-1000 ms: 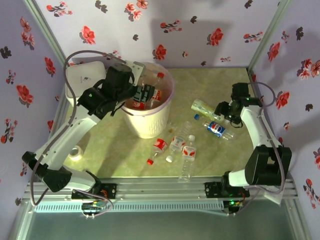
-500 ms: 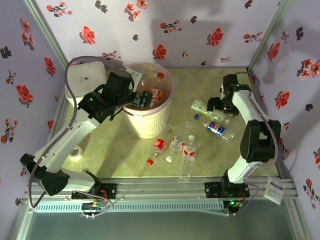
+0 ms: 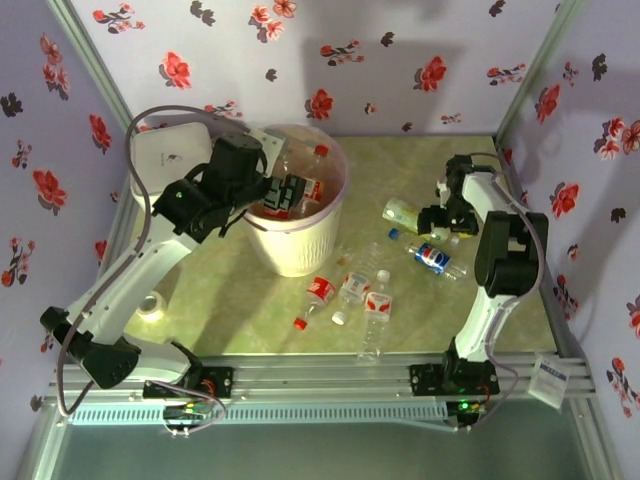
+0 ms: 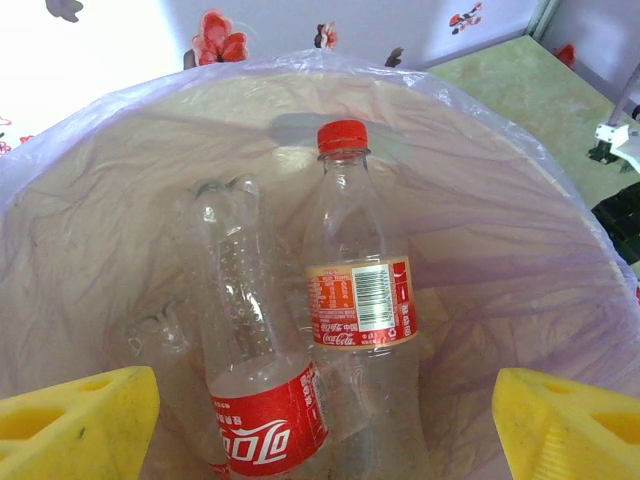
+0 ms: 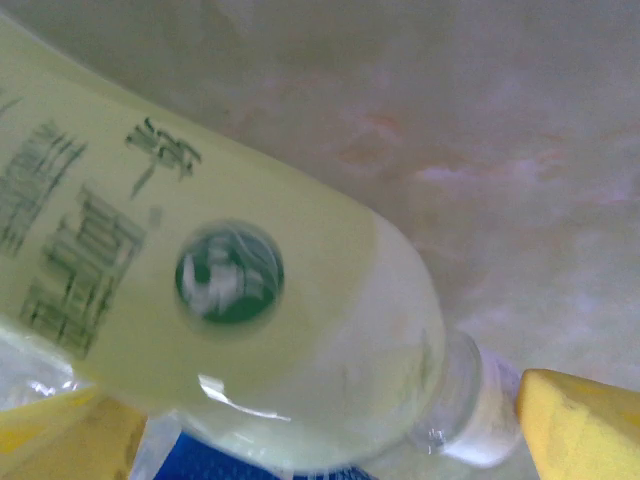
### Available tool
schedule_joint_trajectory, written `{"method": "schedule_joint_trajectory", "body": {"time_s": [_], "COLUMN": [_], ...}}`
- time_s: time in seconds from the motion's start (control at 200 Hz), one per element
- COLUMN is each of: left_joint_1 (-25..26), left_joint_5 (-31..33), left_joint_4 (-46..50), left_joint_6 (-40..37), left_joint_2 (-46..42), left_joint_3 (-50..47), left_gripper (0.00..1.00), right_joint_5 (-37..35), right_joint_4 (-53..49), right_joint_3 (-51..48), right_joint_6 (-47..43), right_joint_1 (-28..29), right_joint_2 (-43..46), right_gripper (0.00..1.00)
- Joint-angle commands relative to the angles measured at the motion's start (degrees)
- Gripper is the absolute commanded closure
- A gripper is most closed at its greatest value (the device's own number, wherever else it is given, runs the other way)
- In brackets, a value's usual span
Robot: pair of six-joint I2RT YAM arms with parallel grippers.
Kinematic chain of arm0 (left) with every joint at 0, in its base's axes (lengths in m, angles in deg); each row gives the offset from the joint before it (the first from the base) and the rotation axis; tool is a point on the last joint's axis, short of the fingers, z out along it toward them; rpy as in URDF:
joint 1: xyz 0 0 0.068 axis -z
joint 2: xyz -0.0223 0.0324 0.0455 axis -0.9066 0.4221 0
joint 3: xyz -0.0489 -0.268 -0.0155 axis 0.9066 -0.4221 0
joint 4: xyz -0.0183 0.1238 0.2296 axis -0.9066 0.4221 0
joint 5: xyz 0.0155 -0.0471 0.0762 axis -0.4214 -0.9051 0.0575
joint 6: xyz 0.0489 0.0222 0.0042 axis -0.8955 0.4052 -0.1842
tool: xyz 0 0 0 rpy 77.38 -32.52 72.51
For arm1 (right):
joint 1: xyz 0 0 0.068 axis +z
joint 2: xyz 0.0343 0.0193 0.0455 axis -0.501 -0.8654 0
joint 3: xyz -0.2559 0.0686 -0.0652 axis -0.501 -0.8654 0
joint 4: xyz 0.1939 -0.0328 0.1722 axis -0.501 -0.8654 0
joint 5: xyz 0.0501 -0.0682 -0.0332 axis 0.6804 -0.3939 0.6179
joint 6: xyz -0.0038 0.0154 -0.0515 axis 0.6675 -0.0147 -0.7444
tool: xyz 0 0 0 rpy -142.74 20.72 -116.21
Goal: Put the plastic bottles in the bin
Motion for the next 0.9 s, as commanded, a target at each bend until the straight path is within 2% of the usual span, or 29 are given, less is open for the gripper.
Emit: {"method": "schedule_joint_trajectory", "body": {"time_s": [0.0,0.14,0.335,0.465,0.54,0.715,0.895], "left_joint_1": [0.10,0.10,0.01,-0.08,-0.08,0.13,0.51], "left_joint_5": [0.79,0.96,1.41,1.97,2.02,2.02,2.00], "left_joint_4": [-0.61,-0.70,-1.09,-0.74,-0.28,-0.43,0.63], "left_joint_6": [-0.12,0.07,0.86,1.03,1.15,1.84,2.50], "left_joint_2": [-0.26,-0.96,-1.90,-2.38,-2.56,-3.35,-3.44], "left_joint_3": [0.72,0.27,-1.11,-1.48,-1.15,-0.86,0.21], "left_gripper": [0.13,0.14,0.13,0.13,0.13,0.14,0.14], "right_joint_5": [1.45,6.15,8.81,8.14,7.48,4.52,6.69], "right_joint_4": [2.68,6.33,6.84,6.56,6.61,6.06,5.47], "right_joint_3": [1.20,2.10,5.02,5.66,5.30,5.78,6.67], "right_joint_6": [1.87,3.50,5.06,6.03,6.30,6.21,7.68], "right_joint_1": [-1.13,-2.45,-2.55,-2.59,-2.60,-2.59,-2.59], "right_joint_2": [-3.22,-3.88,-5.57,-5.56,-4.53,-2.77,0.64], "right_gripper": [0.05,0.08,0.14,0.28,0.41,0.49,0.55]}}
